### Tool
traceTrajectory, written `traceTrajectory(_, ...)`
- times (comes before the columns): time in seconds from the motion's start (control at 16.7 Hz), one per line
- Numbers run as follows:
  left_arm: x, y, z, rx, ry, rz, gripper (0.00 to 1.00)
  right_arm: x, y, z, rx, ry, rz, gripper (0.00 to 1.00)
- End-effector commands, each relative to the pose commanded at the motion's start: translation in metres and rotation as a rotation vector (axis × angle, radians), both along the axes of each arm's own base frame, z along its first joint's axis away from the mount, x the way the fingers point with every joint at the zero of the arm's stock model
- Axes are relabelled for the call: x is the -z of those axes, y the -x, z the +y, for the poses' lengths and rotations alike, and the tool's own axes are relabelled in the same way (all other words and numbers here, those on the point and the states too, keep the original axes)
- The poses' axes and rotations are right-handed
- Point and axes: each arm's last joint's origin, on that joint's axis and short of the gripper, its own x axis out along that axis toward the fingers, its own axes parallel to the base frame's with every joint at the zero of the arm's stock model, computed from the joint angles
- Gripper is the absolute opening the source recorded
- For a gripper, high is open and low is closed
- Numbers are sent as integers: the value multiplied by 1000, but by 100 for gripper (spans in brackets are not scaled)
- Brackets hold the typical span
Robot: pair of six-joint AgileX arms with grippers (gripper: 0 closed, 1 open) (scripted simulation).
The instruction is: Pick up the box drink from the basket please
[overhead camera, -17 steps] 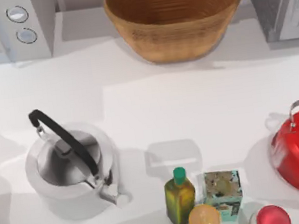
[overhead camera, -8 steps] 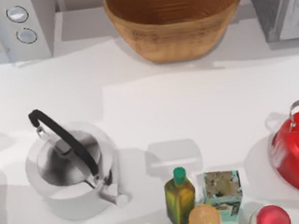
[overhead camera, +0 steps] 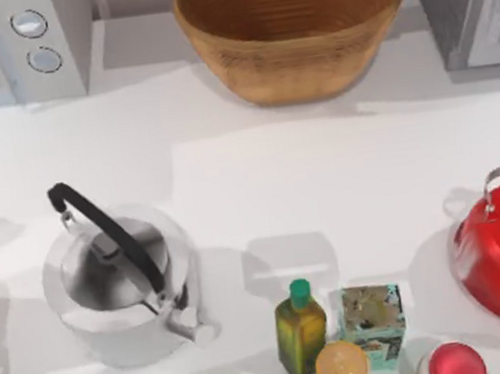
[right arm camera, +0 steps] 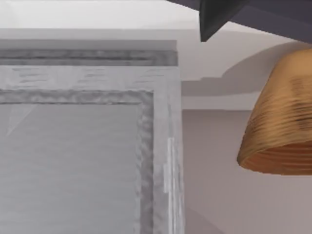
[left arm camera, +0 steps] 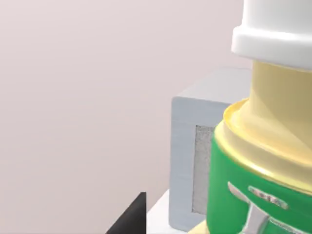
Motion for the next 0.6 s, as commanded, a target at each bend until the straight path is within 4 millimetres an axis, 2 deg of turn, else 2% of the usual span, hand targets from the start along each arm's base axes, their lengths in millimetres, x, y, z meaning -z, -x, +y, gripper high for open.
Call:
traceTrajectory(0.3,18,-17,8,-5,1,-13,0,0,0,0,0,0,0,100)
traceTrajectory(0.6,38,-25,14,-2,5,1,0,0,0,0,0,0,0,100)
